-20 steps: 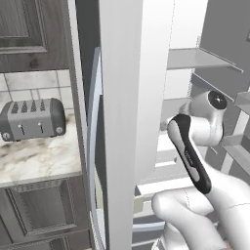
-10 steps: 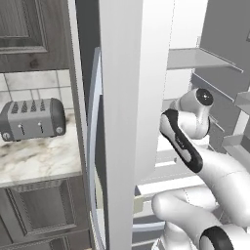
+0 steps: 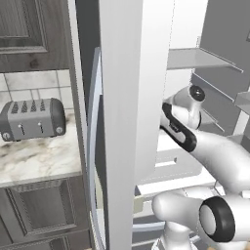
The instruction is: Place one squash and one chicken drumstick in each tupperware on the nearby counter, to pack two identical lunches.
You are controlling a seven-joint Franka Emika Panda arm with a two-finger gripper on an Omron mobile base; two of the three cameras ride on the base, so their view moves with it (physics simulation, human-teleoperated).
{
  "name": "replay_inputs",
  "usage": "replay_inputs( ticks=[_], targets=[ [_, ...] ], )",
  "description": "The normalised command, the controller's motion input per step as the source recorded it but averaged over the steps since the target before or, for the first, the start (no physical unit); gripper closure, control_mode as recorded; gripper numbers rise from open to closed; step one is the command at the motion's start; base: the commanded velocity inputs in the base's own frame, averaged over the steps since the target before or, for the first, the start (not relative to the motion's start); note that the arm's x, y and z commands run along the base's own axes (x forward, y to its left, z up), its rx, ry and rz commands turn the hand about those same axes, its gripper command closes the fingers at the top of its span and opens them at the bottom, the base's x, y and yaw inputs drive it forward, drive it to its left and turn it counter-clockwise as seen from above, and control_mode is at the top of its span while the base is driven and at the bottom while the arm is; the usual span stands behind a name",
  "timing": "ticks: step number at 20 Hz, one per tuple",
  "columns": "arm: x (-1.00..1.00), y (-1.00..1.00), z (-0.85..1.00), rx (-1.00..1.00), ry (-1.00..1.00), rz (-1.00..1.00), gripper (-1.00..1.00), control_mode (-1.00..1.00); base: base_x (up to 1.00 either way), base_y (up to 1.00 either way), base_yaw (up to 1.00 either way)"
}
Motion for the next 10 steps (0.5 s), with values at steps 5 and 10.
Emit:
replay_inputs(
  ticks=[5,10],
  targets=[
    [0.54,0.00,-0.19,0.00,0.07,0.04,-1.00,-1.00,0.00,0.00,0.00],
    [0.56,0.00,-0.28,0.00,0.02,0.01,-1.00,-1.00,0.00,0.00,0.00]
  ],
)
